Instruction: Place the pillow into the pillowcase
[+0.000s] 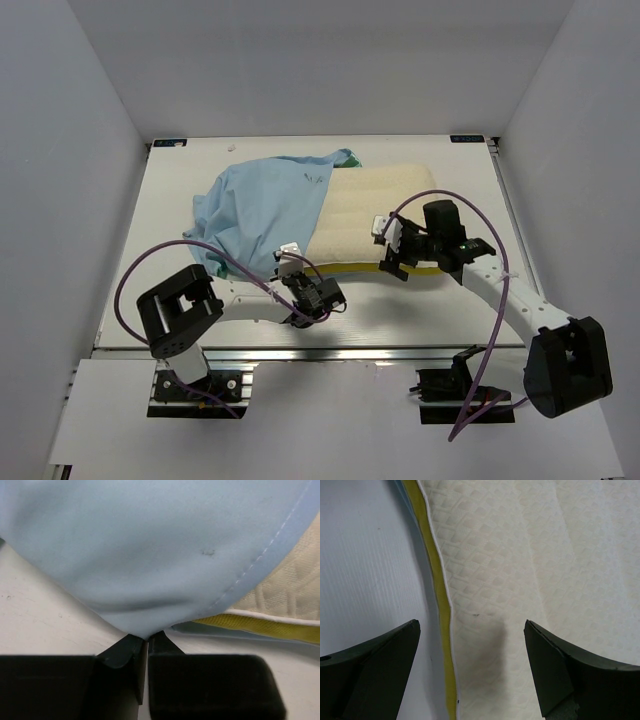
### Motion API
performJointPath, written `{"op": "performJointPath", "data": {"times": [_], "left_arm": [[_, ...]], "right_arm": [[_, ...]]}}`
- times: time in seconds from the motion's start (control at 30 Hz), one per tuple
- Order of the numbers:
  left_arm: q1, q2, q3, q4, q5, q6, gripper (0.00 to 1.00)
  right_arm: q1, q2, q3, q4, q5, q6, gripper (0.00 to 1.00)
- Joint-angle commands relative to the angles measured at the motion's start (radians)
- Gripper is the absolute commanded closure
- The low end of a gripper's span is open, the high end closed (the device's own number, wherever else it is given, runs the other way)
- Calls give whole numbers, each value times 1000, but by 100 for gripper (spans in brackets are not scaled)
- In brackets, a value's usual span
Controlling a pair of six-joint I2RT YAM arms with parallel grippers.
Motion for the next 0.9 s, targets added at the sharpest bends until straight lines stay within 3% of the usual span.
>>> {"op": "performJointPath", "data": {"times": [0.0, 0.03, 0.2, 0.3, 0.57, 0.67, 0.87], "left_arm": [[1, -71, 12, 17, -10, -12, 84], [2, -86, 9, 25, -1, -6, 81], [2, -213, -51, 111, 111, 48, 37], [1, -258, -91, 129, 138, 51, 24], [18, -143, -39, 69, 79, 16, 28], [35, -82, -2, 56, 42, 5, 38], [55, -34, 33, 57, 1, 3, 68]], "right_arm": [[3, -27, 17, -54, 3, -39, 11], [3, -27, 20, -65, 3, -45, 11], [2, -35, 30, -114, -6, -59, 11], [2, -43, 25, -110, -11, -53, 11], [2, -41, 30, -107, -27, -28, 11], [2, -49, 25, -110, -17, -33, 11], [2, -67, -30, -111, 40, -116, 11]]}}
